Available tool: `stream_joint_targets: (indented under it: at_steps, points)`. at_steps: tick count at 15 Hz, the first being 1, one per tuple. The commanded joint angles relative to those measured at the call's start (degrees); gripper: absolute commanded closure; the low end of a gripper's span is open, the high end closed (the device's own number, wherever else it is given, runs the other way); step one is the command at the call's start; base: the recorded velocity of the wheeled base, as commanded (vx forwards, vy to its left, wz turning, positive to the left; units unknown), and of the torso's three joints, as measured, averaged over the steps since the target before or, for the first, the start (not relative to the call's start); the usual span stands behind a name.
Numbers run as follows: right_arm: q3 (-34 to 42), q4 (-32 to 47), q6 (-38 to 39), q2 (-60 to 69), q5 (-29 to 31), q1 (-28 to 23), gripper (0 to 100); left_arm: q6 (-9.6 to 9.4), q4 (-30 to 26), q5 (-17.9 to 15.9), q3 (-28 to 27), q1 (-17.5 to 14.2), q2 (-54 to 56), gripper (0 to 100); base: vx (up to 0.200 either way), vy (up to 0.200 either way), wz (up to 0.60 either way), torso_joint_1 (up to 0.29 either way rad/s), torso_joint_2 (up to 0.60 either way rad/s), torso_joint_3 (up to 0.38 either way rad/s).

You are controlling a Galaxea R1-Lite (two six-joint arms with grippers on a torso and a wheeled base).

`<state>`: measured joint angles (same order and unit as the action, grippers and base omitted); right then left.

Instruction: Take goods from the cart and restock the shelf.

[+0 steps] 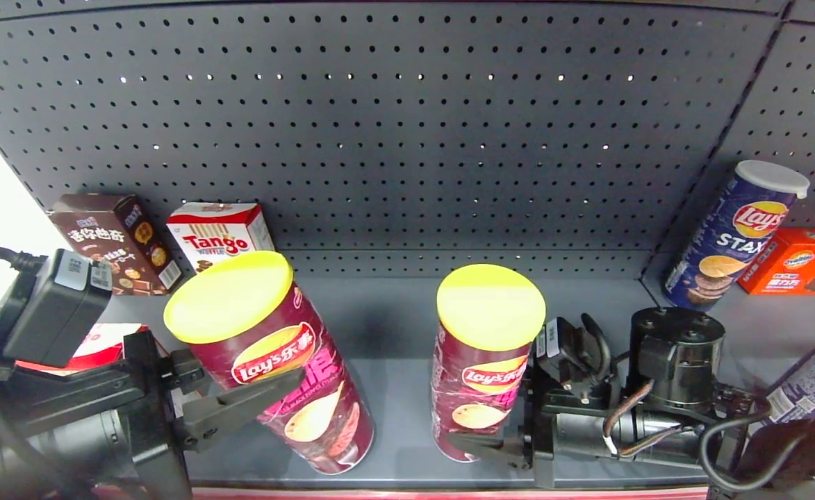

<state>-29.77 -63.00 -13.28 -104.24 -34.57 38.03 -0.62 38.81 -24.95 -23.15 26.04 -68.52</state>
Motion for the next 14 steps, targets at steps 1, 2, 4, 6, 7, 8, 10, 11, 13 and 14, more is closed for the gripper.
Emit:
stream_joint_targets:
  at_steps: [1, 2, 4, 6, 7, 8, 10, 11, 13, 14]
  points:
    - [0.0, -0.3, -0.2, 0.4, 0.0, 0.0, 0, 0.01, 0.0, 0.0, 0.0, 0.1, 0.0, 100, 0.0, 0.0, 0.0, 0.0, 0.0, 0.0]
    - [0.0, -0.3, -0.2, 0.5, 0.1, -0.2, 0, 0.01, 0.0, 0.0, 0.0, 0.0, 0.0, 100, 0.0, 0.0, 0.0, 0.0, 0.0, 0.0]
    - [0.1, -0.3, -0.2, 2.5, 0.2, -0.5, 0, 0.01, 0.0, 0.0, 0.0, 0.1, 0.1, 100, 0.0, 0.0, 0.0, 0.0, 0.0, 0.0]
    - [0.1, -0.3, -0.2, 4.1, 0.2, -0.6, 0, 0.01, 0.0, 0.0, -0.1, 0.1, 0.1, 100, 0.0, 0.0, 0.0, 0.0, 0.0, 0.0]
    - [0.2, -0.3, -0.2, 5.5, 0.2, -0.9, 0, 0.01, 0.0, 0.0, -0.1, 0.1, 0.1, 100, 0.0, 0.0, 0.0, 0.0, 0.0, 0.0]
    - [0.4, -0.3, -0.2, 6.6, 0.8, -1.0, 0, 0.01, 0.0, 0.0, -0.1, 0.1, 0.1, 100, 0.0, 0.0, 0.0, 0.0, 0.0, 0.0]
    - [1.1, 0.1, -0.1, 9.8, 1.9, -1.1, 0, 0.01, 0.0, 0.0, 0.1, 0.1, 0.1, 100, 0.0, 0.0, 0.0, 0.0, 0.0, 0.0]
    - [1.5, 0.3, -0.1, 11.3, 2.0, -1.1, 0, 0.01, 0.0, 0.0, 0.2, 0.1, 0.1, 100, 0.0, 0.0, 0.0, 0.0, 0.0, 0.0]
    - [2.2, 0.4, -0.2, 14.2, 2.1, -1.3, 0, 0.01, 0.0, 0.0, 0.3, 0.2, 0.1, 100, 0.0, 0.0, 0.0, 0.0, 0.0, 0.0]
    - [2.3, 0.4, -0.2, 15.2, 2.1, -1.3, 0, 0.01, 0.0, 0.0, 0.4, 0.2, 0.1, 100, 0.0, 0.0, 0.0, 0.0, 0.0, 0.0]
